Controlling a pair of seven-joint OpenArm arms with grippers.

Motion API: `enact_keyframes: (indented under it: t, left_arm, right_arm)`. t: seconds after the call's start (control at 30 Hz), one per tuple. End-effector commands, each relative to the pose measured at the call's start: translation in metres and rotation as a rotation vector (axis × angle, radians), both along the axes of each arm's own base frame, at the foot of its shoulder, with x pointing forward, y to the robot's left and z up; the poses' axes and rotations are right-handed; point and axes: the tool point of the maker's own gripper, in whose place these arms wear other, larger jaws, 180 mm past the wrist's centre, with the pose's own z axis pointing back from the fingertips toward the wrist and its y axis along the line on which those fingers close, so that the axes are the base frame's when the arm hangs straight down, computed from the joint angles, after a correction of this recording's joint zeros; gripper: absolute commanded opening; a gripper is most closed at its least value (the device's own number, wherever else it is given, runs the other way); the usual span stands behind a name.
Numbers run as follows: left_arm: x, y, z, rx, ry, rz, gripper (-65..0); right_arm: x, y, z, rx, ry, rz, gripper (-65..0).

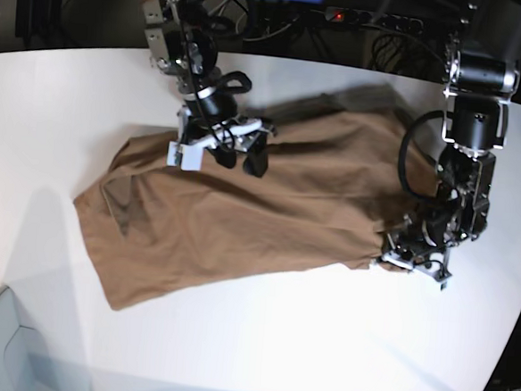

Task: Layout the t-shirt on the table in an organized manner, then fold the t-shirt properly
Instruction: 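Lift and spread the t-shirt flat with both grippers, then release, then grasp the t-shirt with both grippers and pull it toward the robot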

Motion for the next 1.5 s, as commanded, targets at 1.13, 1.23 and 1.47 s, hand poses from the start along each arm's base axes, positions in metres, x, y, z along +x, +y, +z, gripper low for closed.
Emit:
enact_keyframes:
  t: [1.13, 1.23, 1.47]
  left_arm:
    - [-0.060, -0.118, 0.149, -0.147, -0.411, -0.274, -64.9]
    - [-0.041, -0.131, 0.153, -0.170, -0.418, -0.288, -64.8]
    - [-0.036, -0.133, 0.153, -0.174, -0.413, -0.298, -64.5]
  right_arm:
    - [0.059, -0.124, 0.067, -0.207, -0.148, -0.098, -48.3]
    - [0.030, -0.111, 0.069, -0.189, -0.136, -0.076, -48.3]
    - [-0.009, -0.080, 0.048, -0.127, -0.049, -0.033, -48.4]
